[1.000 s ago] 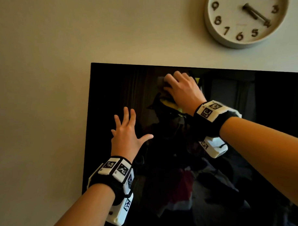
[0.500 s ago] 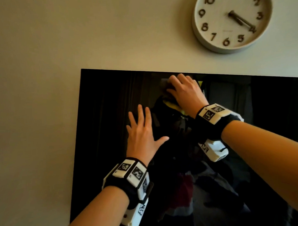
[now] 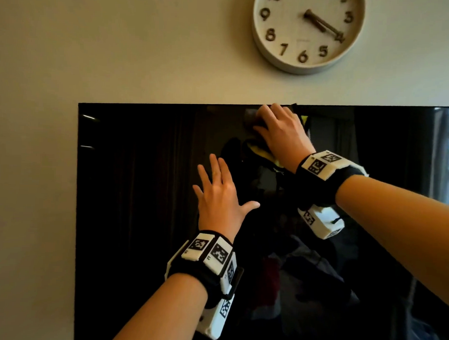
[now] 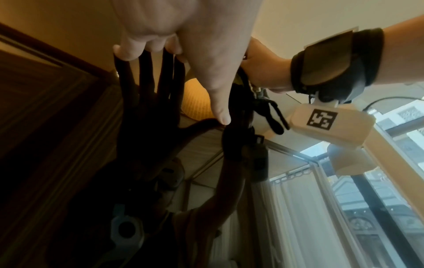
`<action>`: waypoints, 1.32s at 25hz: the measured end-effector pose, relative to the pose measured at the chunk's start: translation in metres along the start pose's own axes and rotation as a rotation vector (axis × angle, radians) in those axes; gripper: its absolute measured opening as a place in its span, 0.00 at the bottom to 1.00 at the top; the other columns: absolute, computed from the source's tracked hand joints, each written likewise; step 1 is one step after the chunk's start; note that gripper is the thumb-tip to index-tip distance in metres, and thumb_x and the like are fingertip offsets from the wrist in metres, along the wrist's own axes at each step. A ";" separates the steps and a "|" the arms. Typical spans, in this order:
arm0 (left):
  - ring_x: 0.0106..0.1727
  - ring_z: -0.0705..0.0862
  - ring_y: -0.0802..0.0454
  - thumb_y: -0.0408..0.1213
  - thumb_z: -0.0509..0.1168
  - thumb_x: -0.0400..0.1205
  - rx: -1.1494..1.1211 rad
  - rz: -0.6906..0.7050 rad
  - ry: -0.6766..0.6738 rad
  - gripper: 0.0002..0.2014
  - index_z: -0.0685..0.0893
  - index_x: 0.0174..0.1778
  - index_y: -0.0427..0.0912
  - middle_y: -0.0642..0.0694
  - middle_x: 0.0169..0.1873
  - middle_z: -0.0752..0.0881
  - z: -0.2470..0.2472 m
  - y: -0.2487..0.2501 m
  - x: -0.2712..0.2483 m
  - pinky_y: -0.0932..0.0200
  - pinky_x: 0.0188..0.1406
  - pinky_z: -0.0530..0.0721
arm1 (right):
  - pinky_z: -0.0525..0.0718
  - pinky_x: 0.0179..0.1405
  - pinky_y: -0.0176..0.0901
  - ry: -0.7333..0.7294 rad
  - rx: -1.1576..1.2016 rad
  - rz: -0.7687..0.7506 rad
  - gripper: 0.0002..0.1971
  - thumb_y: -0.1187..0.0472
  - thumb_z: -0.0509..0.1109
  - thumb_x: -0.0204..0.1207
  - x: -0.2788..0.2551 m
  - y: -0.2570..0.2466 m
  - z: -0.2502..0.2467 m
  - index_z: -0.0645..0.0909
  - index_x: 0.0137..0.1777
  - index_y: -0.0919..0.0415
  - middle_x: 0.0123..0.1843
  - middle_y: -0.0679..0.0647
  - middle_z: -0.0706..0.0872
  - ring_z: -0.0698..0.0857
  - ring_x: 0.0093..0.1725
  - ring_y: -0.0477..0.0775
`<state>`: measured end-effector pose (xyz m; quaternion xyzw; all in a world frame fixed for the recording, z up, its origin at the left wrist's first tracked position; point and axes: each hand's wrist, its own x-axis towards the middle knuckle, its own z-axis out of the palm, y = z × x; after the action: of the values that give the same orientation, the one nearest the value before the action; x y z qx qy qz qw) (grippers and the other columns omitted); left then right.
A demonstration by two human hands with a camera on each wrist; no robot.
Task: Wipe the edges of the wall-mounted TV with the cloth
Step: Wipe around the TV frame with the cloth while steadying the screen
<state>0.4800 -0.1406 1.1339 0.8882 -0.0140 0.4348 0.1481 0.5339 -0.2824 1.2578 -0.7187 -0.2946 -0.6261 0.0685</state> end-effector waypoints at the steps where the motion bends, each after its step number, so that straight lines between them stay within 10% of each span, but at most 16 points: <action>1: 0.83 0.42 0.34 0.66 0.65 0.72 0.012 0.006 0.005 0.57 0.42 0.83 0.36 0.38 0.84 0.41 0.002 -0.001 0.000 0.34 0.78 0.61 | 0.79 0.43 0.62 -0.008 0.017 0.030 0.15 0.55 0.63 0.77 -0.001 0.006 -0.003 0.75 0.56 0.67 0.49 0.67 0.80 0.79 0.46 0.70; 10: 0.84 0.45 0.35 0.66 0.62 0.74 0.032 0.016 0.050 0.53 0.45 0.84 0.38 0.40 0.84 0.43 0.007 -0.005 0.001 0.35 0.76 0.64 | 0.75 0.42 0.58 0.094 0.014 0.150 0.13 0.56 0.62 0.78 -0.015 0.029 -0.013 0.74 0.55 0.66 0.48 0.66 0.80 0.78 0.46 0.68; 13: 0.84 0.47 0.34 0.67 0.60 0.74 0.082 0.015 0.062 0.51 0.46 0.84 0.39 0.40 0.85 0.45 0.007 -0.006 0.001 0.36 0.75 0.67 | 0.77 0.37 0.58 0.028 -0.051 -0.044 0.15 0.52 0.57 0.76 -0.027 0.031 -0.013 0.74 0.52 0.64 0.45 0.65 0.79 0.78 0.41 0.68; 17: 0.83 0.49 0.34 0.66 0.62 0.74 0.076 0.001 0.069 0.51 0.46 0.84 0.40 0.40 0.85 0.45 0.009 -0.005 0.000 0.34 0.73 0.70 | 0.75 0.44 0.57 0.147 0.017 0.224 0.15 0.53 0.61 0.78 -0.027 0.047 -0.023 0.75 0.56 0.65 0.49 0.66 0.80 0.78 0.47 0.68; 20: 0.83 0.50 0.34 0.66 0.63 0.73 0.061 -0.002 0.092 0.51 0.49 0.84 0.40 0.40 0.85 0.49 0.012 -0.007 0.000 0.32 0.72 0.71 | 0.77 0.38 0.57 0.013 -0.034 -0.027 0.16 0.52 0.59 0.77 -0.040 0.046 -0.020 0.76 0.54 0.65 0.46 0.65 0.79 0.79 0.42 0.67; 23: 0.83 0.51 0.33 0.67 0.64 0.71 0.047 -0.002 0.099 0.52 0.51 0.84 0.40 0.40 0.84 0.51 0.014 -0.009 0.002 0.31 0.72 0.71 | 0.76 0.42 0.58 0.117 0.030 0.191 0.13 0.55 0.65 0.77 -0.030 0.067 -0.033 0.76 0.54 0.65 0.48 0.66 0.80 0.79 0.46 0.69; 27: 0.83 0.52 0.33 0.66 0.66 0.70 0.031 -0.003 0.106 0.53 0.53 0.84 0.39 0.39 0.84 0.53 0.015 -0.008 0.002 0.29 0.70 0.72 | 0.79 0.35 0.58 0.024 -0.067 -0.081 0.15 0.51 0.58 0.76 -0.047 0.060 -0.025 0.74 0.53 0.62 0.45 0.64 0.79 0.78 0.40 0.67; 31: 0.83 0.51 0.31 0.70 0.60 0.70 0.043 -0.009 0.099 0.54 0.49 0.84 0.39 0.38 0.84 0.50 0.014 -0.006 -0.002 0.29 0.71 0.71 | 0.76 0.41 0.59 0.182 0.039 0.228 0.16 0.53 0.61 0.77 -0.036 0.077 -0.036 0.77 0.55 0.65 0.48 0.67 0.80 0.78 0.45 0.69; 33: 0.82 0.51 0.29 0.72 0.58 0.69 0.029 -0.021 0.108 0.56 0.48 0.84 0.39 0.37 0.84 0.49 0.013 0.005 -0.003 0.29 0.72 0.70 | 0.77 0.38 0.59 0.101 -0.020 0.057 0.15 0.52 0.60 0.77 -0.045 0.069 -0.032 0.76 0.54 0.64 0.46 0.65 0.80 0.78 0.42 0.68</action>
<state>0.4872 -0.1492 1.1249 0.8655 0.0098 0.4808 0.1403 0.5398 -0.3690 1.2404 -0.6948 -0.2640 -0.6624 0.0939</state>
